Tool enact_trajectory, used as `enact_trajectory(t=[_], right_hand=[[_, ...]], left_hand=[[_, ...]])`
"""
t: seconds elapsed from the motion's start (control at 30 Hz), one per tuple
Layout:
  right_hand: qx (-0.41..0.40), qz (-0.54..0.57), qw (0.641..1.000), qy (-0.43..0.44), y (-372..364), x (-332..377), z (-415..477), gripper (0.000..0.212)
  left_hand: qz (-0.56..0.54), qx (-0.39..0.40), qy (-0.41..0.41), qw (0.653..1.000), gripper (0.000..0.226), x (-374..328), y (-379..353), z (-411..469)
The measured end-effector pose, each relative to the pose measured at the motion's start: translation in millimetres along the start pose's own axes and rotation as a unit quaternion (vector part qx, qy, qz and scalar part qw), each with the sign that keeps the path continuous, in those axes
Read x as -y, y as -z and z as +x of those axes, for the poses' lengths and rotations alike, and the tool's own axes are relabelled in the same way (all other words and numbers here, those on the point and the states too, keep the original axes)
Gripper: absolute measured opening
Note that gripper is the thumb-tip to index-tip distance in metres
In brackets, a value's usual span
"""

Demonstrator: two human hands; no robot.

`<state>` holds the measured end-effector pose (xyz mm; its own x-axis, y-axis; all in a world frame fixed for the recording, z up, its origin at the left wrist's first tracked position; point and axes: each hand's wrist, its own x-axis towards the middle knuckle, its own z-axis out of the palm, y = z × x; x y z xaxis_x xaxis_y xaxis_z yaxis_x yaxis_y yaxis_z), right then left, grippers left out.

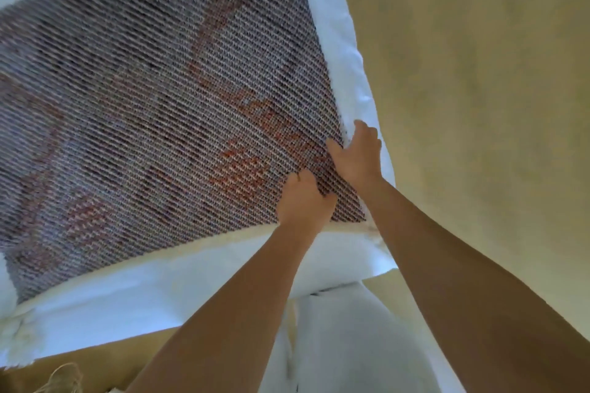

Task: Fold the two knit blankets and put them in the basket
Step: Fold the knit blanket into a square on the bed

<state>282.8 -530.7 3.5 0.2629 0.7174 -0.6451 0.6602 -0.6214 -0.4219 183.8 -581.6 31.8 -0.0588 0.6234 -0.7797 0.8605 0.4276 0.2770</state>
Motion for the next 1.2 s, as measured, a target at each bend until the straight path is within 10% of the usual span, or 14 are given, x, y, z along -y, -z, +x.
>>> enact_trajectory(t=[0.27, 0.43, 0.9, 1.2], right_hand=[[0.111, 0.04, 0.991, 0.064, -7.2, 34.4, 20.1, 0.029], [0.101, 0.055, 0.99, 0.077, -11.5, 50.4, 10.0, 0.015], [0.147, 0.074, 0.975, 0.148, -182.2, 198.7, -108.4, 0.011], [0.152, 0.066, 0.976, 0.143, -365.0, 321.2, -191.6, 0.016]], left_hand=[[-0.091, 0.026, 0.174, 0.98, 0.077, -49.0, -20.0, 22.4], [-0.198, 0.017, 0.106, 0.974, 0.033, -12.6, -2.2, 31.8], [-0.414, -0.011, 0.15, 0.898, 0.01, 253.2, 86.2, -23.9], [-0.351, -0.106, 0.134, 0.921, 0.012, 456.8, 168.9, -51.2]])
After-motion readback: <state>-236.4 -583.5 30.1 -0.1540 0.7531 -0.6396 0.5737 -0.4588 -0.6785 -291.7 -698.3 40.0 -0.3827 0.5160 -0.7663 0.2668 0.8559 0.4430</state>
